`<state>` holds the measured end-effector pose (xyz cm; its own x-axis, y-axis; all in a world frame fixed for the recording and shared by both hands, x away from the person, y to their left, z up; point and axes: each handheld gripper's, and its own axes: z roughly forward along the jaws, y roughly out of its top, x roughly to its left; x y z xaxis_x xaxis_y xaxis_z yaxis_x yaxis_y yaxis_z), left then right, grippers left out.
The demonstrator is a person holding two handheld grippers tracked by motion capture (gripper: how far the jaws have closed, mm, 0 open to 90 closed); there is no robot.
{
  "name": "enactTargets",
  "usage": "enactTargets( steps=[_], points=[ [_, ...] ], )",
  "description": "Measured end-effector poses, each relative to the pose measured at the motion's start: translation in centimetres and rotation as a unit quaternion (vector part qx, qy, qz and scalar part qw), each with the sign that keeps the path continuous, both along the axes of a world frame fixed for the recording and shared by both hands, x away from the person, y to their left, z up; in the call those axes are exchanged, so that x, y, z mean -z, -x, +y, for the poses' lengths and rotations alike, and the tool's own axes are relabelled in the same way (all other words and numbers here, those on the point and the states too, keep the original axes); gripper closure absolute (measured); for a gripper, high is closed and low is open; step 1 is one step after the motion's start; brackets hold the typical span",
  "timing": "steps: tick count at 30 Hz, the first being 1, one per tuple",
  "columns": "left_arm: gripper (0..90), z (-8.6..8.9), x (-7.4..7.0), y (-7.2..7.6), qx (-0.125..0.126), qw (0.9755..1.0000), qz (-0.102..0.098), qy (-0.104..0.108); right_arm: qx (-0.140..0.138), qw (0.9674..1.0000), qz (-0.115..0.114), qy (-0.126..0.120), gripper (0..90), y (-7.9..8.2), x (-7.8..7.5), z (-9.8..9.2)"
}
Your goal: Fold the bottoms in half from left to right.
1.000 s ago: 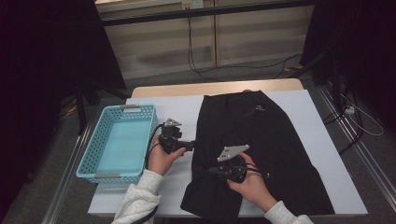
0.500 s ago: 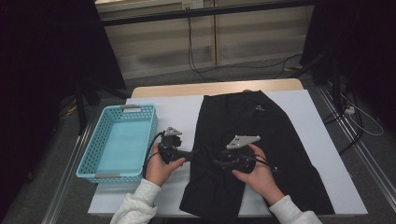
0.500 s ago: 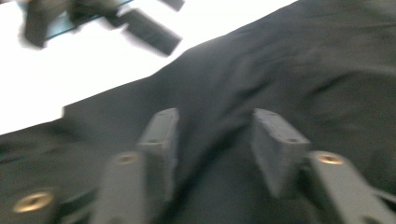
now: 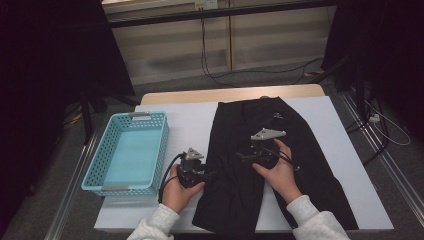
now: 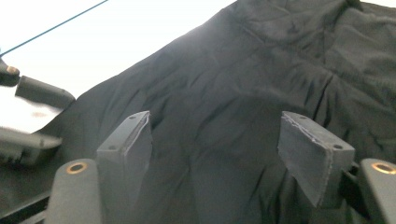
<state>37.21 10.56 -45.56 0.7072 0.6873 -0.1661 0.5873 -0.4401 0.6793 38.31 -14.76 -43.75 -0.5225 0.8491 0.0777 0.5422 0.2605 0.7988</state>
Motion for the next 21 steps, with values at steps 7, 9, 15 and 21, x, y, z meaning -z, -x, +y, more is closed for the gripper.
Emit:
enactTargets(
  steps=[7,9,15,21],
  points=[
    [87.8,0.0,0.3,-0.5,0.005,0.998,0.045,0.044,0.005,0.9998,0.015,-0.012,23.6,-2.5,0.0,1.5],
    [88.1,-0.1,-0.1,-0.3,0.008,0.9976,0.04,0.056,0.005,0.9998,0.017,-0.01,23.2,-3.2,0.1,2.0],
    [88.4,-0.2,-1.4,0.0,0.018,0.9954,0.035,0.087,0.014,0.9988,0.031,-0.036,23.1,-5.2,0.3,3.1],
    [88.4,-0.3,-1.6,0.1,0.026,0.9942,0.034,0.098,0.013,0.9979,0.038,-0.05,24.6,-6.9,0.6,4.9]
  ],
)
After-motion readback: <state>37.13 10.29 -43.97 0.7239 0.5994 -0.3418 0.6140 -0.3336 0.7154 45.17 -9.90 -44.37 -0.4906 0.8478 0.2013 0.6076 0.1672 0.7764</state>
